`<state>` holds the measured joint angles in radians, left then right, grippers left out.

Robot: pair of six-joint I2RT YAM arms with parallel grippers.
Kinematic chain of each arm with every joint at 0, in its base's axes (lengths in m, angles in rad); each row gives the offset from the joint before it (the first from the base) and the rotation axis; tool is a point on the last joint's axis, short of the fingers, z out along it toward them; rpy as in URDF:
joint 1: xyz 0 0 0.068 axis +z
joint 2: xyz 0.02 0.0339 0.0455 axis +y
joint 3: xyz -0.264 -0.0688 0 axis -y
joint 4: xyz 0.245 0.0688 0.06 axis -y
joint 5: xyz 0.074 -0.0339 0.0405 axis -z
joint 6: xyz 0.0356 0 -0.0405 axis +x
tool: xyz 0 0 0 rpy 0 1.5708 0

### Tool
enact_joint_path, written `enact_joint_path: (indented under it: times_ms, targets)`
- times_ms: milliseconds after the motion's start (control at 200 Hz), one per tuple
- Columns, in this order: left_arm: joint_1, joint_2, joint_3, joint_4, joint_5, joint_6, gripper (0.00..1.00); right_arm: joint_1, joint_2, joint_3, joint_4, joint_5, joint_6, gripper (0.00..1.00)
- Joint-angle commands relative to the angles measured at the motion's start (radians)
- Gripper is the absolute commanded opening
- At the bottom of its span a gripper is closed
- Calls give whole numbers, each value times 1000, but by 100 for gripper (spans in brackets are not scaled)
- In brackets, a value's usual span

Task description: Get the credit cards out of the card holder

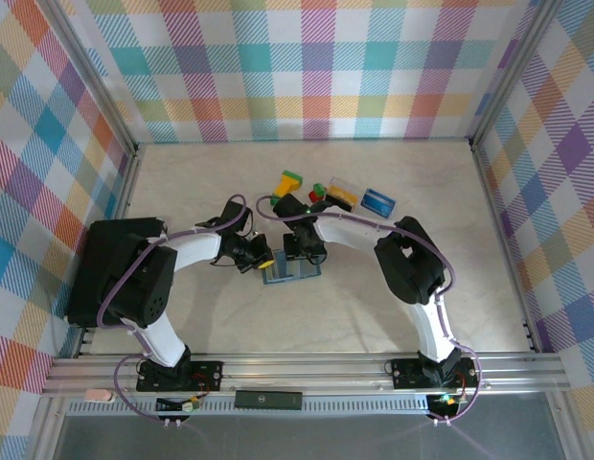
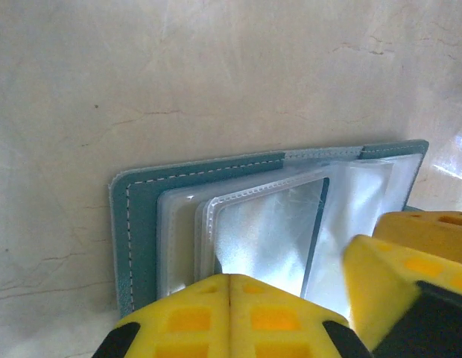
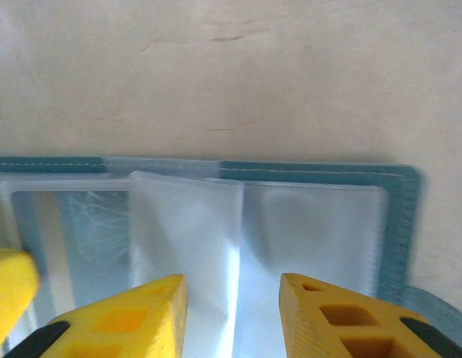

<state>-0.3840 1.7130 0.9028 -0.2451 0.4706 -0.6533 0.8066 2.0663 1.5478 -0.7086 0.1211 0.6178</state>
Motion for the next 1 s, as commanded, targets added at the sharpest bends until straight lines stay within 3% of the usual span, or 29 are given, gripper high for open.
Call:
enact_joint_path:
  times_ms: [0, 235, 455, 605, 750, 995]
  targets:
    - [-6, 25, 18, -71, -29, 26, 0, -17, -69, -35, -53, 108, 28, 38]
    - [-10, 11, 37, -42, 46, 27, 5, -45, -194, -109, 4, 154, 51, 38]
    - [-9, -30, 63, -54, 14, 28, 14, -53, -282, -141, 118, 24, -7, 38]
    - [-10, -17, 48, 3, 51, 4, 17, -59, -275, -156, 159, -62, 9, 36]
    - [-2, -40, 38, -23, -5, 3, 18, -60, -245, -153, 159, -110, -12, 36]
    - [112, -121, -28, -61, -49, -26, 23, 1, -106, -20, 43, -103, -99, 40]
